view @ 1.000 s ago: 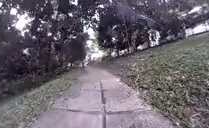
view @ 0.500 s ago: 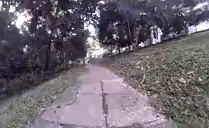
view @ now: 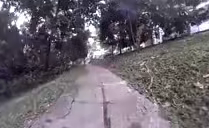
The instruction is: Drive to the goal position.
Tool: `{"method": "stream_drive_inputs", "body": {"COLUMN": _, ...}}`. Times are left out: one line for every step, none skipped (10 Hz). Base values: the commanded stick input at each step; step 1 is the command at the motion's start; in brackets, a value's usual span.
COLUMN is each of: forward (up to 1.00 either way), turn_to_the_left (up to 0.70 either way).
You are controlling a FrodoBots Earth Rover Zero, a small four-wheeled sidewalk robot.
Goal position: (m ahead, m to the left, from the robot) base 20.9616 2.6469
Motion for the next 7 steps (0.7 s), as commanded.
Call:
{"method": "stream_drive_inputs", "body": {"forward": 0.7, "turn_to_the_left": 0.01}}
{"method": "stream_drive_inputs", "body": {"forward": 0.7, "turn_to_the_left": 0.01}}
{"method": "stream_drive_inputs", "body": {"forward": 0.7, "turn_to_the_left": 0.01}}
{"method": "stream_drive_inputs", "body": {"forward": 0.7, "turn_to_the_left": 0.01}}
{"method": "stream_drive_inputs", "body": {"forward": 0.7, "turn_to_the_left": 0.01}}
{"method": "stream_drive_inputs", "body": {"forward": 0.7, "turn_to_the_left": 0.01}}
{"method": "stream_drive_inputs", "body": {"forward": 0.7, "turn_to_the_left": 0.01}}
